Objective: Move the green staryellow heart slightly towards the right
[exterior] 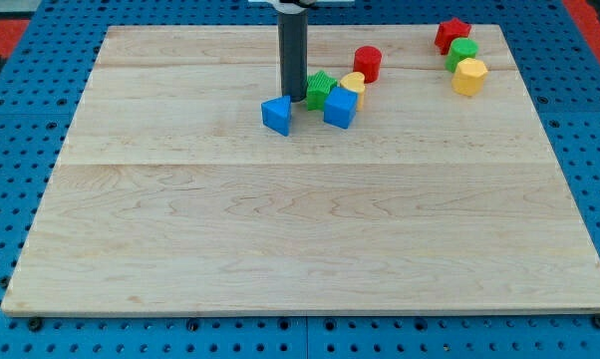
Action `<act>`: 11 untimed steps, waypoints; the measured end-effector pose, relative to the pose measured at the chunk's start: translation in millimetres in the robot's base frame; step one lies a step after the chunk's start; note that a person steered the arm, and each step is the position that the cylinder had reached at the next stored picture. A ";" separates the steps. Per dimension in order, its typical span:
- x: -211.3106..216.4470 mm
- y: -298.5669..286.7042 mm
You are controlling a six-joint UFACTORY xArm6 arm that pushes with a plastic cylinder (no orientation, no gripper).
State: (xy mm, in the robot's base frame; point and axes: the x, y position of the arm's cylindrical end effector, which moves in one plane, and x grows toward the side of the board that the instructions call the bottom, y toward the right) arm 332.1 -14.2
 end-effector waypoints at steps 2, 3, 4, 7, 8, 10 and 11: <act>-17.0 -16.5; -17.0 7.1; -16.0 24.1; -27.5 68.3; -31.9 88.7; -27.1 46.9; -14.9 10.9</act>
